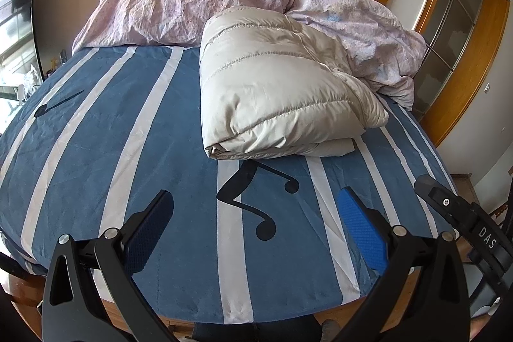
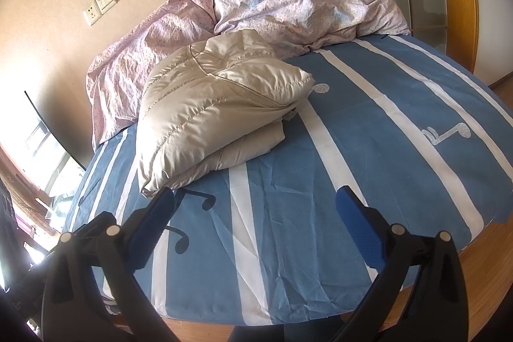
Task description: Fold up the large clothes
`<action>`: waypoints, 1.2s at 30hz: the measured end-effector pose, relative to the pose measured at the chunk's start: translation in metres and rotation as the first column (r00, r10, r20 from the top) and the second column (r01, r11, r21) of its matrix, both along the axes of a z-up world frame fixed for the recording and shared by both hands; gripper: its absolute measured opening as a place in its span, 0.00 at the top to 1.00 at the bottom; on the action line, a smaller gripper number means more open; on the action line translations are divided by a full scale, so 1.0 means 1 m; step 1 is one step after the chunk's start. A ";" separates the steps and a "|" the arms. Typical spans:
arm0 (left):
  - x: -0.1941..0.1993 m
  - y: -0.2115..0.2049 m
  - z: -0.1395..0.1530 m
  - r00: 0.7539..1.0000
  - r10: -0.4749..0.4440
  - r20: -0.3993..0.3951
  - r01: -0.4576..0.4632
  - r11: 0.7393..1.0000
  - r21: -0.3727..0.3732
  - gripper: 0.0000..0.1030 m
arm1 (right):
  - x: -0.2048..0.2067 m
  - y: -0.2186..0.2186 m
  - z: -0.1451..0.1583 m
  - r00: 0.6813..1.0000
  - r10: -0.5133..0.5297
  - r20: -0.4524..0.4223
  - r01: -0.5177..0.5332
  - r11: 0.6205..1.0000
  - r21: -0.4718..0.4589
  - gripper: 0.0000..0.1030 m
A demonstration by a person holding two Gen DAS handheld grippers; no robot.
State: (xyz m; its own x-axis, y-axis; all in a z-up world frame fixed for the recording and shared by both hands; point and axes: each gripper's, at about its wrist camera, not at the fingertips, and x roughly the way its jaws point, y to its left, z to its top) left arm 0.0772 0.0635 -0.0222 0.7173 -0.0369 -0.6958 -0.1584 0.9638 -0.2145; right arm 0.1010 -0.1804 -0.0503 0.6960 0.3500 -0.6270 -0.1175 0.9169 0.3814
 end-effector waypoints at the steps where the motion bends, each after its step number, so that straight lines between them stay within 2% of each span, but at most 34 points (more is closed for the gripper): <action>1: -0.001 -0.001 0.000 1.000 -0.001 0.000 0.001 1.000 0.001 0.01 | 0.000 0.000 0.000 1.000 0.000 0.000 0.000 1.000 0.000 0.03; 36: 0.002 0.005 -0.001 1.000 0.009 -0.001 -0.009 1.000 0.007 0.01 | 0.002 -0.002 -0.006 1.000 0.000 -0.003 0.000 1.000 -0.003 0.03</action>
